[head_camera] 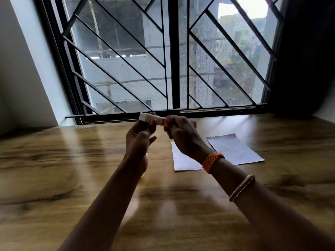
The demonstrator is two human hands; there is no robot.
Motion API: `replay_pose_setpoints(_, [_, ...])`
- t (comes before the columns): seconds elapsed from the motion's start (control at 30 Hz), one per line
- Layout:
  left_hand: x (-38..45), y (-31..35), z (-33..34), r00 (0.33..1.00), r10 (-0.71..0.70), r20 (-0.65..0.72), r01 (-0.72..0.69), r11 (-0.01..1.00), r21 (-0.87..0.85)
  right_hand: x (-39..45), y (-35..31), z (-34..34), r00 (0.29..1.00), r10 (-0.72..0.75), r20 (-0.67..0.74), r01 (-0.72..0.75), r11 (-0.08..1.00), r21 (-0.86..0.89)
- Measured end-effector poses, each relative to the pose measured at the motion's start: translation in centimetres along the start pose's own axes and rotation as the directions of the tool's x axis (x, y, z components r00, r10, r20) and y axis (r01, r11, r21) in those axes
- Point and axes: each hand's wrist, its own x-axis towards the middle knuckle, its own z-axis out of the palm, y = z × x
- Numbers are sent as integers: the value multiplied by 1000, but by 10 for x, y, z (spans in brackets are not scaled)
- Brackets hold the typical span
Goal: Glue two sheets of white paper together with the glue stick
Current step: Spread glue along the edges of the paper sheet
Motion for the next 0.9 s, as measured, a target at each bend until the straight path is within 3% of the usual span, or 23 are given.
replay_pose_setpoints(0.1, [-1,-2,-2,998,54,18,-55,998,40,7,-3,-1,997,69,30,-74,980,185])
replay_pose_setpoints(0.2, [-1,-2,-3,998,55,-41,-53,998,45,4,-7,2,1000,11,-28,-5,973,233])
replay_pose_setpoints(0.33, [0,-2,-4,993,20,-119,-16,999,34,-6,-4,3,973,-215,-89,212,977,-38])
replay_pose_setpoints(0.43, [1,-3,-4,987,-41,-155,46,999,26,-12,0,4,935,-353,-26,321,878,-355])
replay_pose_setpoints(0.63, [-2,-5,-3,973,-111,-203,135,985,109,-13,-1,0,921,-385,-69,268,749,-606])
replay_pose_setpoints(0.77, [-1,-2,-2,967,-123,-221,150,983,108,-12,-5,0,933,-354,-66,208,679,-704])
replay_pose_setpoints(0.9, [-1,-1,0,992,-80,-101,88,993,83,-12,-9,2,964,-205,-168,92,853,-514])
